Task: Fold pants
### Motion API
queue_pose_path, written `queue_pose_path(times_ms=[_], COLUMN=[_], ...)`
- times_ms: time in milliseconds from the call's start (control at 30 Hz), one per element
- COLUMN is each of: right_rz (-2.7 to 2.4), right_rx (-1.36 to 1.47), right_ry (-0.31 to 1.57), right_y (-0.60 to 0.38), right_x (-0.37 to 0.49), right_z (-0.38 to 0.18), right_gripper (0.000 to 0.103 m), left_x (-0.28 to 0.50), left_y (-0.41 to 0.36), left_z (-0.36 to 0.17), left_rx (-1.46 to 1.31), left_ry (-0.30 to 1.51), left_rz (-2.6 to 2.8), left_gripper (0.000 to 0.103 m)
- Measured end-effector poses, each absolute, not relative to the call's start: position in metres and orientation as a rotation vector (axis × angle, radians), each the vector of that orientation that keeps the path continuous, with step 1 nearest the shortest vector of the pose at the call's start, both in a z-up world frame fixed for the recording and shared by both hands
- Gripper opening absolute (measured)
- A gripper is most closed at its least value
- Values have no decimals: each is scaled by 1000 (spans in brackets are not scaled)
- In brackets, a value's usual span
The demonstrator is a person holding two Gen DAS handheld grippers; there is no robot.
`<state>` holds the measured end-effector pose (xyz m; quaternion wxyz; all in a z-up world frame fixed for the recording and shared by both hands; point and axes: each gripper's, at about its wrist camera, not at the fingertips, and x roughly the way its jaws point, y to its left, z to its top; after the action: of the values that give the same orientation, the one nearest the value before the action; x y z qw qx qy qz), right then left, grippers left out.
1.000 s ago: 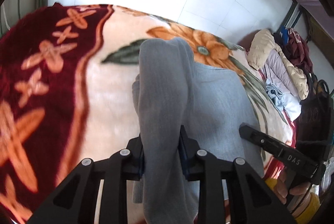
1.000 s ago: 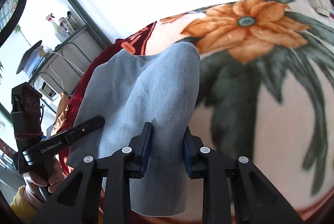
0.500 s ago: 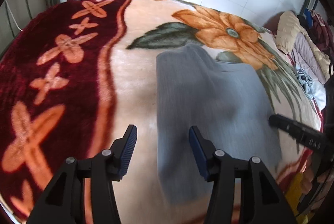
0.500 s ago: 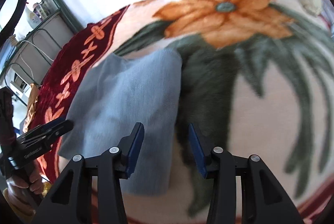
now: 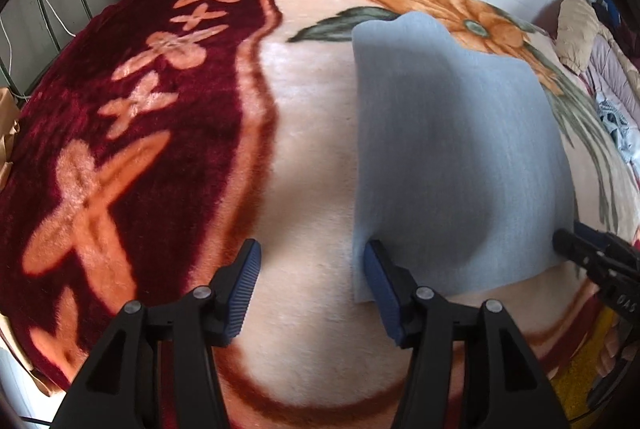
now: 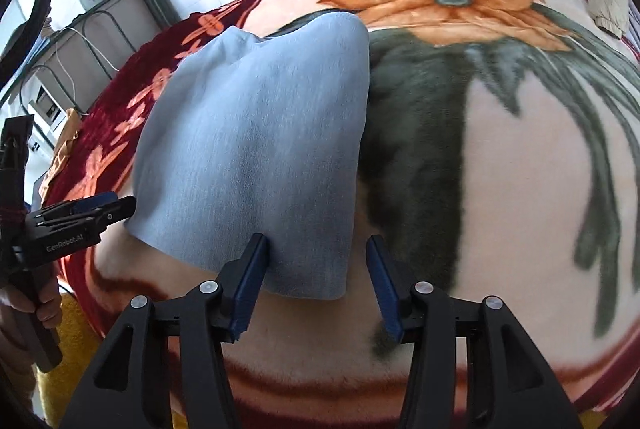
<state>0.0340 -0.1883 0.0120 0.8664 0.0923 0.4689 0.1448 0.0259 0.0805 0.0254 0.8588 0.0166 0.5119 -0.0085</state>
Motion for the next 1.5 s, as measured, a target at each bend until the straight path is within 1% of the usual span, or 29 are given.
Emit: queue_pose_path(times_ms=[133,300,367,433,533,733,1133,1500], right_rz=[262,252,254,245,239,242,224,227], right_rx=[157,116,99,73,59,56,87,95], right_ry=[996,956,948,943,946,966,967,978], right_y=[-185,-175,-170,-164,-158,-153,-157,-155], right_x=[24,4,-2,-8,-16,-22,-19,-20], right_z=[27,50,55,56,55,49,49,45], right_gripper=[50,50,50,52,54,54,54,54], left_x=[20,2,-4,-11,-21,-29,-29,-30], left_y=[82,70,63,56,47,31,19,22], left_z=[35,57,62,66,69,63,52,50], left_rx=[18,-2,-14,-18,-14,17,35,22], left_ry=[1068,1046,1044,1046,1042,1054,1095,1093], left_rz=[0,-35,-57,-70,-71,-70,-65,-48], left_gripper=[57,57,60,68,73,79,80,80])
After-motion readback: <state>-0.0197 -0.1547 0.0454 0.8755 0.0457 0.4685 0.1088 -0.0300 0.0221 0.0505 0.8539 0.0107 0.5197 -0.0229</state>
